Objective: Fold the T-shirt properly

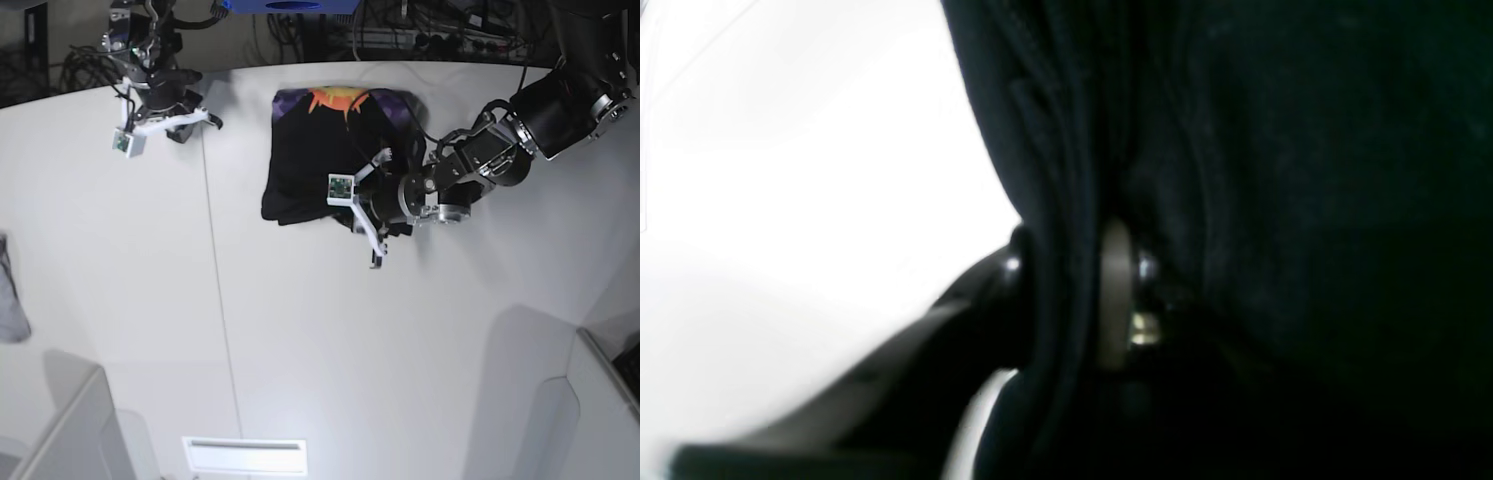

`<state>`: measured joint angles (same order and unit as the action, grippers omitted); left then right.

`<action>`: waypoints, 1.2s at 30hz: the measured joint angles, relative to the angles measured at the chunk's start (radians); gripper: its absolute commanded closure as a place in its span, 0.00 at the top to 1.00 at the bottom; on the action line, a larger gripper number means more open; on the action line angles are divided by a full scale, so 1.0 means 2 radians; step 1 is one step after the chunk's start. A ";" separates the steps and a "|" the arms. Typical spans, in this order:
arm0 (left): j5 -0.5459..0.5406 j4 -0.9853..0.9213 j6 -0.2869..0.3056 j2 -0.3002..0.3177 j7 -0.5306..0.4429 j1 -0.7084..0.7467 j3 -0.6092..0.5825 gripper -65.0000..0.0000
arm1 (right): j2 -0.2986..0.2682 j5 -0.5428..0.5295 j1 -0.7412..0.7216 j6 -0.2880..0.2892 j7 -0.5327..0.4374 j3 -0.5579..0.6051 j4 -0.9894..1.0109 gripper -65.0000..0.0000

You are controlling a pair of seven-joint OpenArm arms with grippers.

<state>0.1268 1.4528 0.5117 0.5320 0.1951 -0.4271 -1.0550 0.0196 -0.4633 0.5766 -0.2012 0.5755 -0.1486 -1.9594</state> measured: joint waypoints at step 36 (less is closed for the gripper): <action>-0.154 0.238 0.005 0.006 0.024 0.365 0.599 0.00 | -0.052 0.270 0.150 0.002 -0.217 0.105 -0.015 0.00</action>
<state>-0.1814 1.9293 0.5224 0.5434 0.2436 0.3031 0.1421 -0.0849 0.0761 0.8757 -0.1970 0.1421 0.0608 -1.9903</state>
